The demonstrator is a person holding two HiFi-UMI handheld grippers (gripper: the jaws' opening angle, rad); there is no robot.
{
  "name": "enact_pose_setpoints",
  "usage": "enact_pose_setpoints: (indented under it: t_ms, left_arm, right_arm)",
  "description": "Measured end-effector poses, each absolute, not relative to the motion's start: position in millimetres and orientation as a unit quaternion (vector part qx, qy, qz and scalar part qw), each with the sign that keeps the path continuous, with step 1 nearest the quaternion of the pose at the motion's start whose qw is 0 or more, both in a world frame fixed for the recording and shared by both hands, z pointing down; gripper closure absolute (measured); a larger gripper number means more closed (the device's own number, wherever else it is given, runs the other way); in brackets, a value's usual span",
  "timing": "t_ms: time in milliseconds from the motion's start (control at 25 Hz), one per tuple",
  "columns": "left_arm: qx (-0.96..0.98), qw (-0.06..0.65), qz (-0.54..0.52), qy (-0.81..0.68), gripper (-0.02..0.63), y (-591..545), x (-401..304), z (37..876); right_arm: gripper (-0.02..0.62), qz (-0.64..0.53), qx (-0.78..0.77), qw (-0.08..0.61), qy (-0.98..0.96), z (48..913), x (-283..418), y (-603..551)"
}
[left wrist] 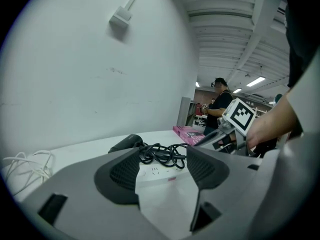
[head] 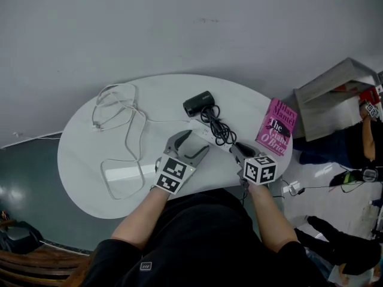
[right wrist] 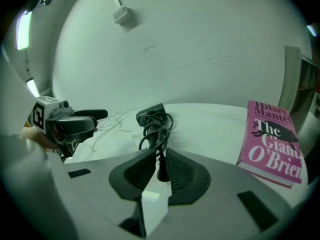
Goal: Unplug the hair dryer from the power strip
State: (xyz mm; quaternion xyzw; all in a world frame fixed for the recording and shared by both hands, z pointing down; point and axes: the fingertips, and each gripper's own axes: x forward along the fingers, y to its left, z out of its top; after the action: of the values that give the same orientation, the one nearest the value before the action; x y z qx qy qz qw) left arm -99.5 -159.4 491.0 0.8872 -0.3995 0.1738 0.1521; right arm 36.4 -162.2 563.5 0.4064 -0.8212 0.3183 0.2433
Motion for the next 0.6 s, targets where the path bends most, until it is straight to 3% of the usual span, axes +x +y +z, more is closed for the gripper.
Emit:
enact_pose_setpoints:
  t_ms: [600]
  left_arm:
    - [0.863,0.134,0.102,-0.476,0.377,-176.0,-130.0,423.4]
  right_arm:
    - [0.535,0.240,0.392,0.183,-0.869,469.2,39.7,-176.5]
